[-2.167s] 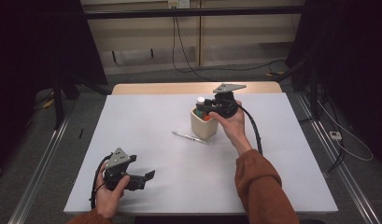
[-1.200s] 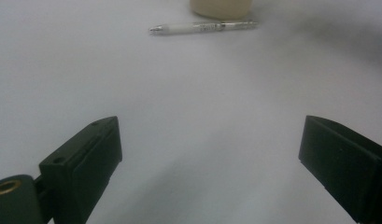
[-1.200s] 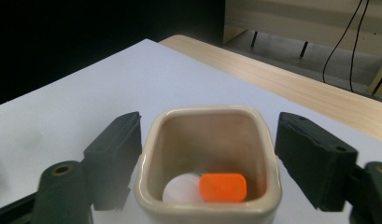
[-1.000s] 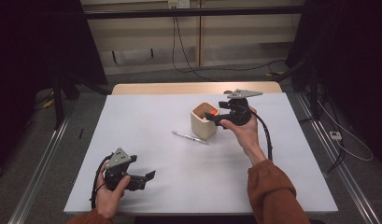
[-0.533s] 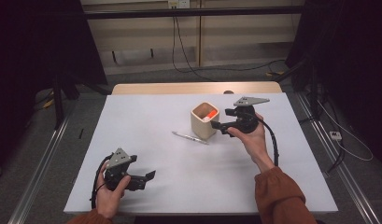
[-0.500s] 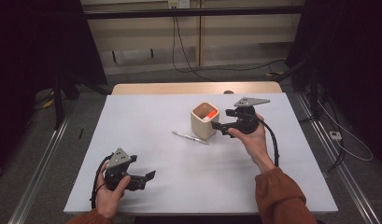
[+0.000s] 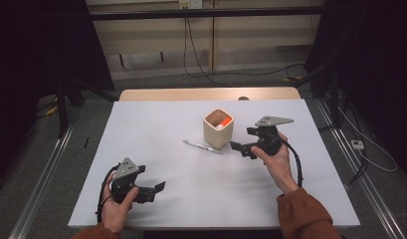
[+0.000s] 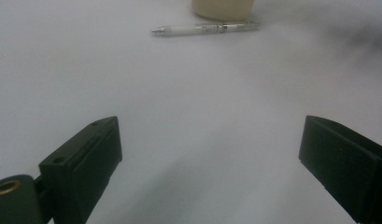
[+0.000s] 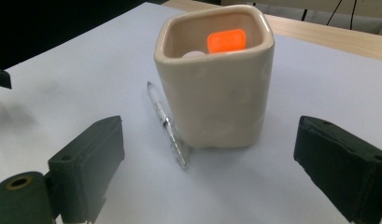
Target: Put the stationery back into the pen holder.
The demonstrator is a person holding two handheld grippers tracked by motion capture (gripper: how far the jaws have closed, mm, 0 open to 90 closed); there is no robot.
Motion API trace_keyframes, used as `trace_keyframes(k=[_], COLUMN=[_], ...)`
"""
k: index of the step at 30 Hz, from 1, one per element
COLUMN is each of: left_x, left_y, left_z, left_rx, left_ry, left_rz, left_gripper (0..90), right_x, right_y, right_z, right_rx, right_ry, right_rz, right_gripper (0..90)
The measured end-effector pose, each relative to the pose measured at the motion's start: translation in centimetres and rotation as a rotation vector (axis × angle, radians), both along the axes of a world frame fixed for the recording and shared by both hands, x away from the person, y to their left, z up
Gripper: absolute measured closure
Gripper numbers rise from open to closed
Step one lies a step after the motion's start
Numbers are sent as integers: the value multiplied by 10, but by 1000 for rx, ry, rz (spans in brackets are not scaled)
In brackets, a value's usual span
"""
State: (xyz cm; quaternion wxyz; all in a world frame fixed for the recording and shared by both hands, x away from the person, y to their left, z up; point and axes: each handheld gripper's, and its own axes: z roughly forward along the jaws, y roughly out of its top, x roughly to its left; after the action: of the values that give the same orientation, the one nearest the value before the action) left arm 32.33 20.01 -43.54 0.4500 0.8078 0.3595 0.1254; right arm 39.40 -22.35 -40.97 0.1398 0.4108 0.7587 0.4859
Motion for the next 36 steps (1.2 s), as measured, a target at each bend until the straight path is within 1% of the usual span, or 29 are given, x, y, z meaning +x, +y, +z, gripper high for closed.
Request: trace_keyframes(k=[4, 7, 9, 14, 17, 19, 22, 26, 30, 36], left_x=[0, 0, 0, 0, 0, 0, 0, 0, 0, 0], left_y=[0, -1, -1, -1, -1, -2, -1, -1, -2, -2], left_z=[0, 0, 0, 0, 0, 0, 0, 0, 0, 0], left_rx=[1, 9, 9, 7, 4, 9, 6, 6, 8, 5], left_ry=[0, 2, 1, 4, 3, 5, 4, 6, 6, 5], left_rz=[2, -1, -2, -4, -10, -11, -9, -9, -11, -11], left_gripper=[60, 60, 60, 59, 59, 60, 60, 59, 60, 59], right_x=[-11, -17, -21, -31, -35, -36, -36, -35, -33, -30], right_y=[-5, -10, -14, -22, -25, -22, -16, -7, 0, 19], right_z=[-4, -7, -9, -14, -16, -18, -22, -26, -28, -29], right_rx=[-10, -12, -14, -28, -22, -32, -46, -73, -86, -124], right_ry=[-1, 0, 3, 11, 11, 13, 28, 47, 55, 60], right_rz=[-6, -17, -16, -35, -43, -34, -5, 27, 48, 110], right_gripper=[86, 86, 87, 88, 93, 97, 126, 143, 163, 205])
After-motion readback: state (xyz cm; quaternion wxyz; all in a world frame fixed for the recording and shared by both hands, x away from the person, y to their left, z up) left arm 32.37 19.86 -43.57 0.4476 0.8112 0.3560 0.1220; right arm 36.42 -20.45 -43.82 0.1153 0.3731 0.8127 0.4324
